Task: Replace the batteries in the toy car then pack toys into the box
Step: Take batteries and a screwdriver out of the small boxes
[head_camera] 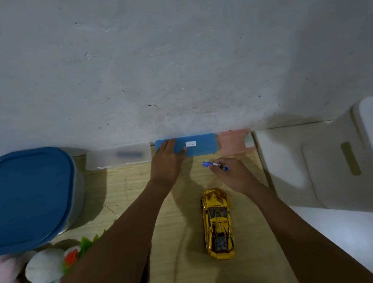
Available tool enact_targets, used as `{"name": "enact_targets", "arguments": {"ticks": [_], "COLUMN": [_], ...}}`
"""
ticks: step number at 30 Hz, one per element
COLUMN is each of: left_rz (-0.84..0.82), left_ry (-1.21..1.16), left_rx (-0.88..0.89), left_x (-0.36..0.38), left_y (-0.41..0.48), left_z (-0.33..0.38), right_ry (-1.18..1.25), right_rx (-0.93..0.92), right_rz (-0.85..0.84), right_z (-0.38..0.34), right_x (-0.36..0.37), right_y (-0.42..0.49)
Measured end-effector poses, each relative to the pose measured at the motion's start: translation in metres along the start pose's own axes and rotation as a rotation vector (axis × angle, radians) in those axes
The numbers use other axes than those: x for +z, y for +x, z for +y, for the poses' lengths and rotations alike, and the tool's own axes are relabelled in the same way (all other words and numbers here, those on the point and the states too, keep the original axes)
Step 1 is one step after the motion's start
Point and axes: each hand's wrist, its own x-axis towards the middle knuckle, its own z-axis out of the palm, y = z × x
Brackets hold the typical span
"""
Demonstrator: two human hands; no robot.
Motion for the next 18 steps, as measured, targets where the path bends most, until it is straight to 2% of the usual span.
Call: {"name": "enact_targets", "arguments": {"ticks": [10,14,18], "left_rz": [-0.098,-0.16,-0.133], "left_ry": [-0.113,-0.136,-0.142], "left_rx": [-0.066,0.043,0.056], "left_x": [0.009,-0.006,-0.007], "left_y": [0.0,0.003,0.003], "left_z": [-0.015,-0.012,-0.011], "right_ry": [-0.074,-0.175,-0.244], "right_rx": [-0.003,-0.018,0.022], "right_rz": [-0.013,-0.041,0.067], "right_z": [0.006,-0.004,-0.012], "right_x": [0.005,0.013,0.021], "right_y": [0.008,0.021,0.027]}}
